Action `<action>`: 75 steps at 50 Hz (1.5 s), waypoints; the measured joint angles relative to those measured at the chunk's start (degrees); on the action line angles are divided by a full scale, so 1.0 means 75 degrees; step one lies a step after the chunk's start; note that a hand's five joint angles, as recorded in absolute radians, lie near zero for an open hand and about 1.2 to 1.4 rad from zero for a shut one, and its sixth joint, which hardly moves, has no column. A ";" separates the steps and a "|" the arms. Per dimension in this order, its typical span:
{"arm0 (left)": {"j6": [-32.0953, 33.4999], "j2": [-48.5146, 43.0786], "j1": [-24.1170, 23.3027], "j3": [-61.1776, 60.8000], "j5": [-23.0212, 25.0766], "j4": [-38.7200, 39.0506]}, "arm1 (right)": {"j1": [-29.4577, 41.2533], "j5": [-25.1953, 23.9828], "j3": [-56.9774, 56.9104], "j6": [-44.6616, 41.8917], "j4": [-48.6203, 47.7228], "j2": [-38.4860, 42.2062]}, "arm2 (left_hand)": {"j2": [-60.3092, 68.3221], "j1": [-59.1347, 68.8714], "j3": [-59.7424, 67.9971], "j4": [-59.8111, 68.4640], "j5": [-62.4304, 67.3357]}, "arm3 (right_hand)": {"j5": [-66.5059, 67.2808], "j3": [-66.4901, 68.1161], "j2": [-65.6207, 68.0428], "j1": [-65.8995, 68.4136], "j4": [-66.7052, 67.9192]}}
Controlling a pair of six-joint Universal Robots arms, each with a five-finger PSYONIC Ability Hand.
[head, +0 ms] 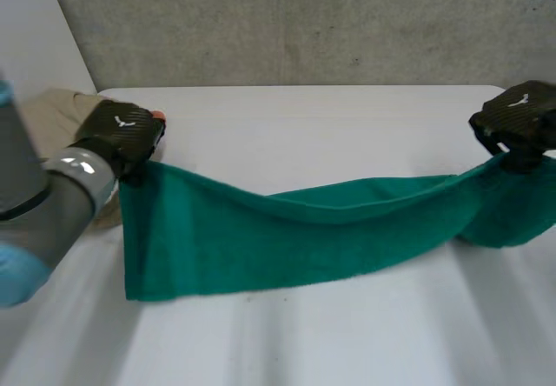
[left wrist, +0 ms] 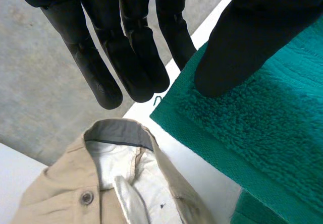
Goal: Fold the laundry.
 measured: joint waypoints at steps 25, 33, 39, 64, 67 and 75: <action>0.0415 -0.1409 -0.0037 0.3754 -0.0542 0.5980 | 0.0811 0.1351 -0.3996 0.1631 -0.6557 0.1833 | 0.0008 0.0000 0.0000 0.0003 -0.0001 | 0.0061 0.0001 0.0007 0.0046 0.0005; 0.0359 -0.1382 -0.0067 0.2259 -0.0519 0.5821 | 0.0809 0.1207 -0.2810 0.1622 -0.5850 0.1775 | 0.0027 0.0000 0.0000 0.0003 0.0000 | 0.0063 0.0001 0.0007 0.0069 0.0005; 0.0345 -0.1260 -0.0178 0.0871 -0.0416 0.5703 | 0.0814 0.1174 -0.1665 0.1841 -0.4887 0.1881 | 0.0059 0.0000 0.0000 0.0003 0.0000 | 0.0056 -0.0007 -0.0004 0.0060 -0.0005; 0.0351 0.1760 -0.1400 -0.0631 0.0043 0.5062 | 0.1930 0.0404 0.1046 0.7082 -0.3993 0.0861 | 0.0063 0.0000 0.0000 0.0003 0.0000 | -0.7066 -0.7363 -0.7295 -0.6029 -0.7269; 0.0352 0.1937 -0.1581 -0.0647 0.0040 0.4975 | 0.2327 0.0442 0.1060 0.7555 -0.4342 0.0948 | 0.0063 0.0000 0.0000 0.0003 0.0000 | -0.7066 -0.7363 -0.7295 -0.6029 -0.7269; 0.0358 0.2493 -0.2018 -0.0779 0.0028 0.4838 | 0.2890 0.0528 0.0590 0.7779 -0.5002 0.1705 | 0.0063 0.0000 0.0000 0.0003 0.0000 | -0.7066 -0.7363 -0.7295 -0.6029 -0.7269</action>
